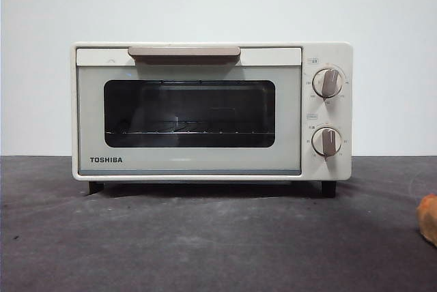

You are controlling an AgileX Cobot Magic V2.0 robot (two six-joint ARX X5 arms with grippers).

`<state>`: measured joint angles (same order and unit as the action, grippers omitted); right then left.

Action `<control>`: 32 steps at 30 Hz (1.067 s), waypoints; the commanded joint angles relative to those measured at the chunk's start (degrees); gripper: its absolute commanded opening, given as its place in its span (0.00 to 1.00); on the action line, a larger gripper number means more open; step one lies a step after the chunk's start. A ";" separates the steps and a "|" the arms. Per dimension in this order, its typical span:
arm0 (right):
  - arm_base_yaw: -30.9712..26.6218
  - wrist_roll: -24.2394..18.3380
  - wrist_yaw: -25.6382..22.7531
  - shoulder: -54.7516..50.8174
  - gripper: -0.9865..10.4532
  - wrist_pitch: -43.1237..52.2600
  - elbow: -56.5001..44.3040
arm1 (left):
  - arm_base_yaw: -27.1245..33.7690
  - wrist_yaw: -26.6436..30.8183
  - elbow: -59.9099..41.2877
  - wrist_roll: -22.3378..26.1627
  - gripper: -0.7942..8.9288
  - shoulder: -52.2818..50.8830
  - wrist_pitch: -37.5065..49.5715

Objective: The left arm flap open the oven, the right arm pick bread and place it into oven, the left arm flap close the oven

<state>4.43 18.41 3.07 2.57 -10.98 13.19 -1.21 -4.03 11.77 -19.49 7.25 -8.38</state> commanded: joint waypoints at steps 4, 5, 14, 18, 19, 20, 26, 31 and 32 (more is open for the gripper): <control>0.11 1.62 3.37 6.27 0.09 -5.40 9.75 | -0.20 -0.96 11.17 0.11 0.09 8.79 -3.61; 0.11 1.51 4.42 7.48 0.09 -5.90 11.30 | -0.24 -0.98 13.00 0.76 0.09 10.14 -4.48; 0.11 -3.37 17.73 21.38 0.09 -13.40 26.12 | -2.69 -8.59 28.30 5.40 0.09 22.69 -8.96; 0.11 -7.26 23.10 26.82 0.09 -17.86 32.04 | -5.22 -15.43 32.26 6.54 0.09 27.21 -10.69; 0.17 -8.26 24.55 28.15 0.09 -19.02 33.57 | -6.10 -16.57 33.31 7.23 0.09 28.48 -11.61; 0.35 -9.16 25.49 29.11 0.09 -19.87 34.73 | -6.88 -17.53 34.16 8.02 0.09 29.53 -12.33; 3.76 -13.64 27.34 31.39 0.09 -22.18 38.38 | -10.47 -26.82 39.04 11.87 0.09 34.42 -17.75; 5.75 -14.58 27.34 31.39 0.09 -24.28 38.38 | -12.28 -31.71 39.39 12.39 0.09 34.67 -17.79; 5.75 -14.34 27.34 31.39 0.09 -24.50 38.38 | -12.57 -31.82 39.39 12.39 0.09 34.62 -17.75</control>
<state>10.07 4.84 30.26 33.74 -35.79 50.61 -13.47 -35.33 50.09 -8.21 41.71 -26.81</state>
